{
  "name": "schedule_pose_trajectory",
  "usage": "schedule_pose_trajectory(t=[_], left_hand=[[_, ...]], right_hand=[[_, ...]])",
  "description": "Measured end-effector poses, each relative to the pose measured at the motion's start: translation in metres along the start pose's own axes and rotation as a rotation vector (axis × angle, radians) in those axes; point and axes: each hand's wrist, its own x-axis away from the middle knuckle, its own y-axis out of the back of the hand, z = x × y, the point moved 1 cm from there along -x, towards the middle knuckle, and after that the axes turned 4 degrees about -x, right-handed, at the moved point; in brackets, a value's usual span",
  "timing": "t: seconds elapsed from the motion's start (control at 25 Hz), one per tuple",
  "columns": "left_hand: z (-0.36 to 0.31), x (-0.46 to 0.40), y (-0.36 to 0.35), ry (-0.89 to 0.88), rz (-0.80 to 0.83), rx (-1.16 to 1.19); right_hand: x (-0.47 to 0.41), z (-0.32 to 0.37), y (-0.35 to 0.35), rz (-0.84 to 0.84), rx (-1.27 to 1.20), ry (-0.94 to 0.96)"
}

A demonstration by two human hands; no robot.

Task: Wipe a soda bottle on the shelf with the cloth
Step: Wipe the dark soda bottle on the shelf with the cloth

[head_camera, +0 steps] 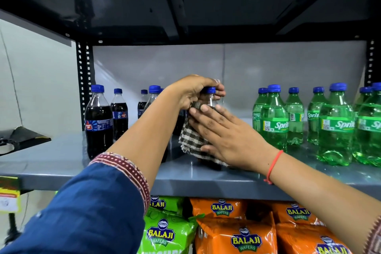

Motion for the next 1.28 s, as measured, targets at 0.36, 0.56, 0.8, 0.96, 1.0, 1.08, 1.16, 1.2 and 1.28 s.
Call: schedule_pose_trajectory(t=[0.36,0.56,0.8,0.96,1.0,1.08,1.16,1.2,1.28], left_hand=[[-0.002,0.001,-0.001,0.016,0.007,-0.03],[-0.003,0.003,-0.002,0.035,0.013,0.022],[-0.003,0.002,-0.001,0.033,0.009,0.029],[-0.003,0.001,0.0,0.033,0.007,0.001],[-0.002,0.001,0.0,0.037,0.007,0.015],[-0.002,0.001,0.0,0.035,0.003,-0.002],[-0.002,0.001,-0.001,0.027,-0.001,-0.016],[-0.002,0.001,-0.002,0.031,-0.001,-0.004],[-0.002,0.001,-0.001,0.039,-0.002,0.025]], right_hand=[[0.005,-0.008,-0.006,0.022,0.054,0.183],[0.003,-0.015,-0.003,-0.021,0.034,0.122],[0.005,-0.022,-0.002,-0.029,0.052,0.159],[0.01,-0.019,-0.006,-0.021,0.087,0.222],[0.01,-0.019,-0.005,-0.039,0.072,0.174],[0.009,-0.018,-0.005,-0.05,0.055,0.174],[0.01,-0.019,-0.007,-0.038,0.084,0.245],[0.01,-0.021,-0.005,-0.044,0.09,0.225],[0.007,-0.024,-0.002,-0.068,0.061,0.139]])
